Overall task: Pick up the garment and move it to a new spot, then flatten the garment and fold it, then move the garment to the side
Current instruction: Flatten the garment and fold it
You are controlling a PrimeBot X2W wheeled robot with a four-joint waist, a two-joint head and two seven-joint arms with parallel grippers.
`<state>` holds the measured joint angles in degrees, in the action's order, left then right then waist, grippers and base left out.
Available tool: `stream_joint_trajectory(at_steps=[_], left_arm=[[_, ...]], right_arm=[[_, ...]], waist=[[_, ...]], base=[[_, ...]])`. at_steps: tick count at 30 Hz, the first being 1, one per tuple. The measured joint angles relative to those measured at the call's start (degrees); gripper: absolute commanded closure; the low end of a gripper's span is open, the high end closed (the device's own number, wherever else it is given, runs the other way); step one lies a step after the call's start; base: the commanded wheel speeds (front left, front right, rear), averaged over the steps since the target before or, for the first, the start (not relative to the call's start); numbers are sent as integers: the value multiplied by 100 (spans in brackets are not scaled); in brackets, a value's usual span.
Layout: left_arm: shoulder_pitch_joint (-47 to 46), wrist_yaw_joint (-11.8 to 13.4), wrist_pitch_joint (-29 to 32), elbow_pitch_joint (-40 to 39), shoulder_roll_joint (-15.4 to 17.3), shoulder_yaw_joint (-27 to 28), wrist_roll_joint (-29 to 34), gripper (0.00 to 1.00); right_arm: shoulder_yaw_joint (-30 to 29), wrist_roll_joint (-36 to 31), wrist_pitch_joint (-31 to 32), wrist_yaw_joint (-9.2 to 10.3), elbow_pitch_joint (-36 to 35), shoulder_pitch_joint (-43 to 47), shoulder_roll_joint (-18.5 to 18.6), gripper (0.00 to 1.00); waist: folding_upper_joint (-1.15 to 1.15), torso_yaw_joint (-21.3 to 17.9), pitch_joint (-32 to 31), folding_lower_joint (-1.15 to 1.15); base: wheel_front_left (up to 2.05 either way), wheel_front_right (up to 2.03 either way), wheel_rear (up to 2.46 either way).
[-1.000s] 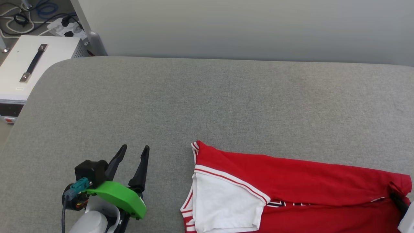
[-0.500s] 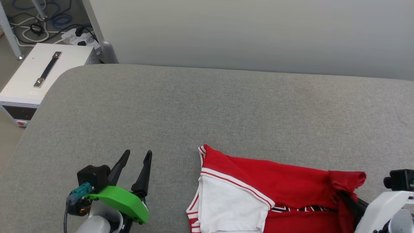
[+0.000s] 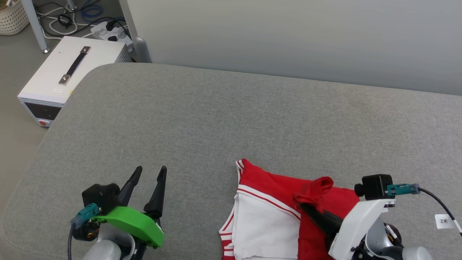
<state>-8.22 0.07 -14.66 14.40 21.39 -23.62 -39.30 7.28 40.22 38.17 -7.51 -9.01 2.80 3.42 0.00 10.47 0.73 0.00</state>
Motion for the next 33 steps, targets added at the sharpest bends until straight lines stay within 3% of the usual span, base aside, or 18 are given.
stream_joint_trajectory(at_steps=[8, 21, 22, 23, 24, 33], left_arm=[[-1, -34, -1, 33, -7, 18, 9, 0], [-14, -62, 0, 114, -59, -22, 27, 0], [-15, -67, 0, 124, -68, -22, 32, 0], [-16, -69, 0, 132, -76, -24, 35, 0], [-16, -78, 0, 142, -86, -25, 35, 0], [-17, -85, 0, 222, -119, -15, 36, 0]], right_arm=[[760, 298, -730, 0, 911, -521, -44, 100], [1239, 334, -1723, 0, 2920, -1551, -45, 100], [1296, 332, -1786, 0, 3039, -1622, -43, 96], [1352, 313, -1837, 0, 3133, -1680, -42, 51], [1421, 291, -1891, 0, 3228, -1745, -43, 0], [2196, 627, -1934, 0, 3111, -2008, -68, 0]], waist=[[0, 177, 42, 0], [0, 423, 220, 0], [0, 440, 239, 0], [0, 454, 252, 0], [0, 470, 266, 0], [0, 449, 223, 0]], base=[[0, 0, 0], [0, 0, 0], [0, 0, 0], [0, 0, 0], [0, 0, 0], [0, 0, 0]])
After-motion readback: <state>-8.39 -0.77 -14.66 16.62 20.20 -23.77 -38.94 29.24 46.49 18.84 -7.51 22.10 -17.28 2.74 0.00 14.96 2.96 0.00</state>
